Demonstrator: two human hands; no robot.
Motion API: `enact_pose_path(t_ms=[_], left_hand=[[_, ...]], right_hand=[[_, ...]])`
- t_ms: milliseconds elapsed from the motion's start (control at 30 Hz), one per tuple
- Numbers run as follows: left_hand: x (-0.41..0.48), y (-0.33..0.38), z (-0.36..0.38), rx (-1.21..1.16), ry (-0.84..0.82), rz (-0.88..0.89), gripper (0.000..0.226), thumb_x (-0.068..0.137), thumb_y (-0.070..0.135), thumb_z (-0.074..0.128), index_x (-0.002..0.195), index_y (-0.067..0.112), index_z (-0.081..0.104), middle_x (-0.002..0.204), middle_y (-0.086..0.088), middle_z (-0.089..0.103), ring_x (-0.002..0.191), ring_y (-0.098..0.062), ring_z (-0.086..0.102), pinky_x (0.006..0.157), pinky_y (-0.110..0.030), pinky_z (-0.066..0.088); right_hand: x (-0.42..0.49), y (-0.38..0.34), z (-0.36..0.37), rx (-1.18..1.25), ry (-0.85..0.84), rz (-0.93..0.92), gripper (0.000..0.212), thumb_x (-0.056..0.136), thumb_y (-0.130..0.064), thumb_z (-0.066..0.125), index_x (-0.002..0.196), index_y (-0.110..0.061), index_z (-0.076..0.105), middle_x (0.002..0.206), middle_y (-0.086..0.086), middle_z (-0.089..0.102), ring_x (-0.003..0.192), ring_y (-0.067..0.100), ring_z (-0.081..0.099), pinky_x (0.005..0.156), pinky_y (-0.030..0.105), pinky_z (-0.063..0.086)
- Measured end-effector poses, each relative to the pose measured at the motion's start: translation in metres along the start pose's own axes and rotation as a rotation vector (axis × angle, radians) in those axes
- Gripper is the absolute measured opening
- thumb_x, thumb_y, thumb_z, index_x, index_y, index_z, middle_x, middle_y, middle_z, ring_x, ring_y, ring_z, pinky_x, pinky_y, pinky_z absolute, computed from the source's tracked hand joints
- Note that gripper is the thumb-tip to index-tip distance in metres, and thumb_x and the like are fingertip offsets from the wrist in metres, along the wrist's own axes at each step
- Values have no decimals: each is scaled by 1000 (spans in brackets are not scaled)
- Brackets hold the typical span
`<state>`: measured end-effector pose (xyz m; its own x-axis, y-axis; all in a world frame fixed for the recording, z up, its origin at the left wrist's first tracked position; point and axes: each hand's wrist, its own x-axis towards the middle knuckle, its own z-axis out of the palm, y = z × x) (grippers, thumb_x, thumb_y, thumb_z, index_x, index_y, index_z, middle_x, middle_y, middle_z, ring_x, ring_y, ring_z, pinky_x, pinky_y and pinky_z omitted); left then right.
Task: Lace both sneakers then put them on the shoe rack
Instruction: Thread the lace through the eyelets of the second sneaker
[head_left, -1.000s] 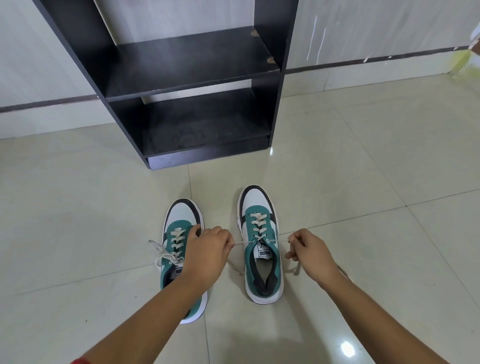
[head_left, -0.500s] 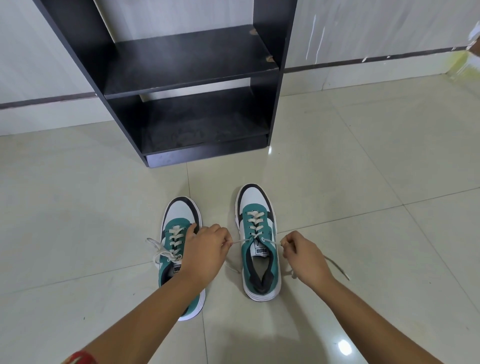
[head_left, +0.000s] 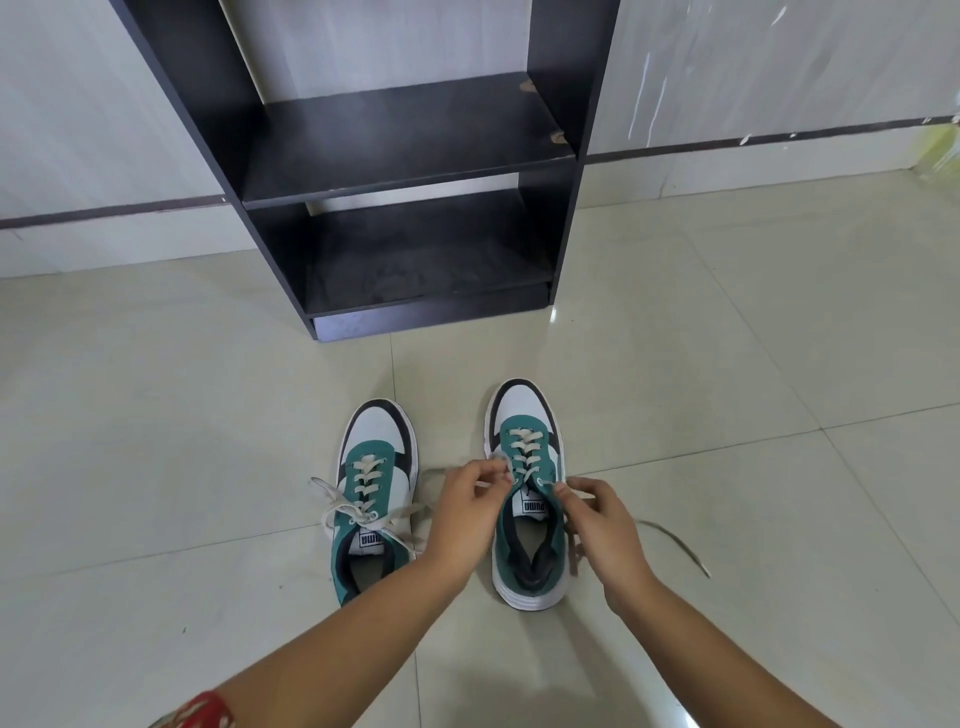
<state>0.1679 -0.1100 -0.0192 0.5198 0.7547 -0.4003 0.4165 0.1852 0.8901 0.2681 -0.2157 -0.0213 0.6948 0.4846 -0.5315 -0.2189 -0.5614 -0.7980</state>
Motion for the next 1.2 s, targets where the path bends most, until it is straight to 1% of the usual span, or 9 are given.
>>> enact_pose_path(t_ms=[167,300,400,600,767,900,1033,1133,1200], left_hand=[[8,9,8,-119,-62,-97,5,80,16,68,81,20,72,95,-6,74,95,-21,68,96,-38,51],[17,3,11,239,-37,-35,23,77,37,66,77,15,67,110,-7,58,107,-23,54,101,-41,42],[17,7,10,176,-31,14,27,88,34,54,80,10,64,107,-12,57,106,-24,53,98,-40,42],[5,28,-2,-83,-107,156,26,99,15,39,79,11,55,99,-4,66,87,8,61,76,-3,41],[10,48,-17,-126,-197,317,26,99,11,36,82,9,56,119,0,63,103,12,56,85,-4,39],[10,60,-25,-37,-340,374,34,101,20,31,108,12,62,137,13,50,123,12,43,90,0,35],[8,59,-33,40,-445,329,46,99,41,18,132,30,49,117,10,64,106,4,57,86,-4,41],[17,45,-40,245,-350,480,46,96,51,22,114,33,61,100,3,67,102,-6,58,99,-20,41],[20,35,-45,408,-338,572,27,95,44,32,89,42,58,80,15,58,84,-8,55,99,-33,42]], right_hand=[[1,2,-3,-270,18,-191,12,85,-29,64,79,-19,61,66,-2,65,48,12,57,49,25,46],[-1,2,3,-410,26,-312,8,93,-27,48,87,-23,48,68,-4,67,53,14,59,56,34,47],[-7,-2,5,-514,142,-446,3,93,-29,45,92,-28,47,74,-10,64,63,13,60,57,33,45],[9,-11,8,-53,11,-310,17,86,-15,63,98,-27,63,98,-17,68,92,6,65,77,22,48],[12,-25,14,95,-175,-251,18,84,-14,67,101,-19,63,89,3,68,83,15,64,76,22,51],[8,-42,11,-101,-295,-496,14,84,-15,65,93,-26,67,85,-6,67,83,13,62,80,25,49],[-1,-53,5,-36,-483,-545,22,91,-19,57,78,-34,67,84,-8,65,76,13,60,78,23,48],[-2,-53,0,7,-507,-541,18,89,-28,54,86,-15,65,74,-1,65,74,15,60,79,34,49],[0,-53,-3,45,-506,-540,31,90,-29,52,91,2,57,73,2,67,74,19,61,80,40,49]])
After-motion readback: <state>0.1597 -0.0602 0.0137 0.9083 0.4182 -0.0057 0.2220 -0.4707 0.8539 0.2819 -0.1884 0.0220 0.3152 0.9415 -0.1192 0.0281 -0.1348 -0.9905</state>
